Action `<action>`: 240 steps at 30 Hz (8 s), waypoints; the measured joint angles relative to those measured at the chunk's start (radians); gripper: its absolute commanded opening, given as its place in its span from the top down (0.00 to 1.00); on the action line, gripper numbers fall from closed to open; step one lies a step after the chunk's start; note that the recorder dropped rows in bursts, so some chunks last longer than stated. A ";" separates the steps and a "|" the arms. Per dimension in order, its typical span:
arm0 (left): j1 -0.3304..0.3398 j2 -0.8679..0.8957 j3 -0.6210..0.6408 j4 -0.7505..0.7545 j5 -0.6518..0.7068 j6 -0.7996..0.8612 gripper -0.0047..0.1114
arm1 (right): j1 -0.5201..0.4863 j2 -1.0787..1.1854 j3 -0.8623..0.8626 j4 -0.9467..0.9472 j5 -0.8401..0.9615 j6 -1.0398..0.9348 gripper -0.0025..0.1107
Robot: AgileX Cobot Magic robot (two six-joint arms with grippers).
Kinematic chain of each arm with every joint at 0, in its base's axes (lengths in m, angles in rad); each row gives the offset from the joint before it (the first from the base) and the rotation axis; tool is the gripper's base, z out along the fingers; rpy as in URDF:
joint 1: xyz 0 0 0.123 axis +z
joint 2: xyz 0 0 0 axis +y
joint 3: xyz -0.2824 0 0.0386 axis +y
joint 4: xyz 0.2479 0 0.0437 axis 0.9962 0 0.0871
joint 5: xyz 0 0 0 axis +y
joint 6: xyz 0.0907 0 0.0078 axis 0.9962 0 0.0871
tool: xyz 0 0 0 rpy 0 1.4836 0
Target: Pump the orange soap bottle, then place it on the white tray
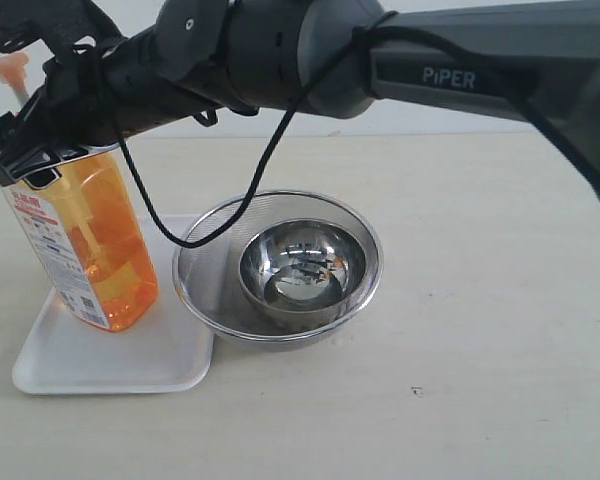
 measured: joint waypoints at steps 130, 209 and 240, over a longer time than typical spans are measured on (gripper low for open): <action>0.000 0.000 0.000 -0.002 0.028 0.000 0.92 | 0.069 -0.033 0.120 0.008 -0.371 0.105 0.98; 0.000 0.000 0.000 -0.002 0.059 0.009 0.92 | 0.258 -0.047 0.240 0.621 -1.012 -0.245 0.48; 0.000 0.000 0.000 -0.002 0.042 0.009 0.92 | 0.315 -0.185 0.259 1.039 -1.237 -1.018 0.62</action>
